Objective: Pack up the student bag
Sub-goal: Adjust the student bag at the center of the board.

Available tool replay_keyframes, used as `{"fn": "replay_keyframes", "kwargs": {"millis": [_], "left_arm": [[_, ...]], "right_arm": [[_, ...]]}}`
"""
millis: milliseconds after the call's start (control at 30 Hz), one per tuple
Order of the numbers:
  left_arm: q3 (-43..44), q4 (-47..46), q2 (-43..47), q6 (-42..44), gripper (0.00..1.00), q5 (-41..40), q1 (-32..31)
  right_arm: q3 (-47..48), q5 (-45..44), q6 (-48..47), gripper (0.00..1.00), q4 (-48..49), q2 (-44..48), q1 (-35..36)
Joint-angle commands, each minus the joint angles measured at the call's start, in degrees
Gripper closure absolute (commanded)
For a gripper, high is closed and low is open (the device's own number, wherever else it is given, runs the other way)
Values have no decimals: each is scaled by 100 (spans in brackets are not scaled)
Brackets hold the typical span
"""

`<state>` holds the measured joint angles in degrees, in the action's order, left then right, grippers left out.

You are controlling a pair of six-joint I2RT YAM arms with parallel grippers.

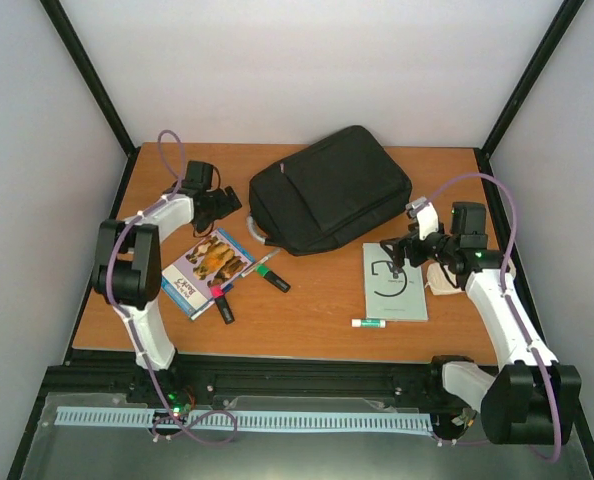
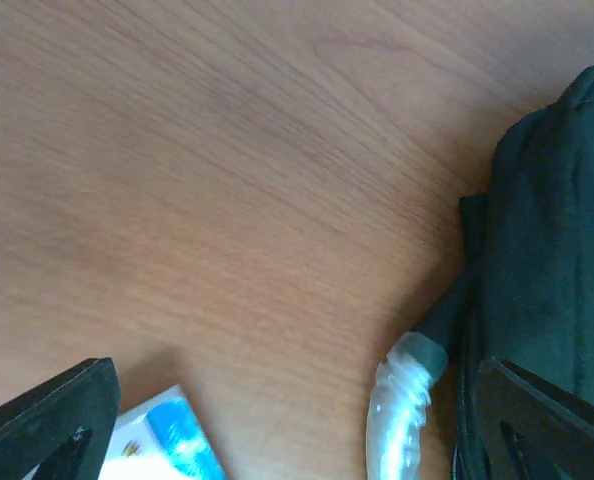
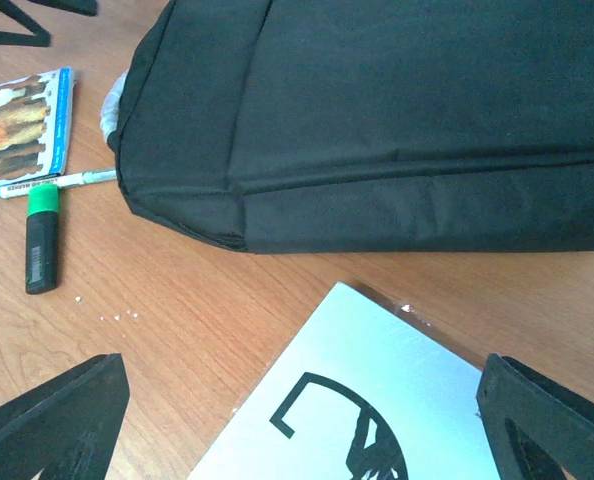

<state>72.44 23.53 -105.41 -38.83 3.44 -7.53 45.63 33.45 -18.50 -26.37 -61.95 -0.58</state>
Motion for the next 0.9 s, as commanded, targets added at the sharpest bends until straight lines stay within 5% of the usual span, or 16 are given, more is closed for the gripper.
{"fn": "replay_keyframes", "kwargs": {"millis": [0, 433, 867], "left_arm": [[451, -484, -555, -147, 0, 707, 72], [1832, -1389, -1944, -299, 0, 1931, 76], [2292, -790, -2269, -23, 1, 2258, -384]], "right_arm": [[-22, 306, -241, 4, -50, -185, 58], [103, 87, -203, 12, -36, -905, 76], [1500, -319, 112, 21, -272, -3309, 78]]}}
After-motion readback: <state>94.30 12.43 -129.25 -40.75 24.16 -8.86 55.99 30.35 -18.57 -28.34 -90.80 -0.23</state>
